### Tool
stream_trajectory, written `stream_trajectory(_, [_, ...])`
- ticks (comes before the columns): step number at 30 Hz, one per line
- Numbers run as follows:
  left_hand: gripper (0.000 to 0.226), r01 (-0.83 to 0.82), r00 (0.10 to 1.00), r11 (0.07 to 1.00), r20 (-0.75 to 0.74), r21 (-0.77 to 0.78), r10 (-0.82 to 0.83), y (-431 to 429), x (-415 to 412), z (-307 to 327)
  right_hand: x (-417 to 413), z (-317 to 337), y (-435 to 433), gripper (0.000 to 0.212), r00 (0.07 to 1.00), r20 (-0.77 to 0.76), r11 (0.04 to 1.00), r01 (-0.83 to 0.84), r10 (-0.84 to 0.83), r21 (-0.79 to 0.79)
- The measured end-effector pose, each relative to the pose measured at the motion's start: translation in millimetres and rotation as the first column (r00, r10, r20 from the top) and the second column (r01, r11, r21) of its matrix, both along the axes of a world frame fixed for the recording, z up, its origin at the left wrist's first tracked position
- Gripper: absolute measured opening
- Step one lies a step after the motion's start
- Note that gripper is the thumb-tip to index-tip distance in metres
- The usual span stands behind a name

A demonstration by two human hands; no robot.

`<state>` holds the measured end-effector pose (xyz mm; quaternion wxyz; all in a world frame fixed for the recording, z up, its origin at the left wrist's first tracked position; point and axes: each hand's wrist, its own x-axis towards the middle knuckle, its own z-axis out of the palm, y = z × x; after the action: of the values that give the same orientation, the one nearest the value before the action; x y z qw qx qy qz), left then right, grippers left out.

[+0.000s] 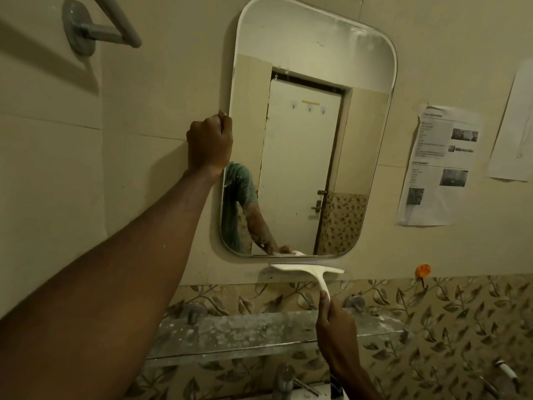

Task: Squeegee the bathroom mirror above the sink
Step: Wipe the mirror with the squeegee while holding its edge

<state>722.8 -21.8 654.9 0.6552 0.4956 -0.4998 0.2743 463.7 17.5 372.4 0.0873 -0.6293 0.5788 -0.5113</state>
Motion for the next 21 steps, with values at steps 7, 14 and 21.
stream_trajectory(7, [0.048, 0.011, 1.000, 1.000, 0.008, -0.014, -0.010, 1, -2, 0, 3, 71, 5, 0.035, 0.996, 0.060, 0.983, -0.051, 0.062, -0.176])
stream_trajectory(14, [0.046, 0.049, 0.998, 0.999, 0.024, -0.002, -0.049, 8, 0, 2, 19, 212, -19, 0.041, 0.983, 0.024, 0.908, -0.160, 0.183, -0.387])
stream_trajectory(21, [0.047, 0.103, 0.994, 0.993, 0.024, 0.055, -0.104, 11, 3, 3, 47, 368, -23, 0.047, 0.986, -0.009, 0.830, -0.143, 0.164, -0.540])
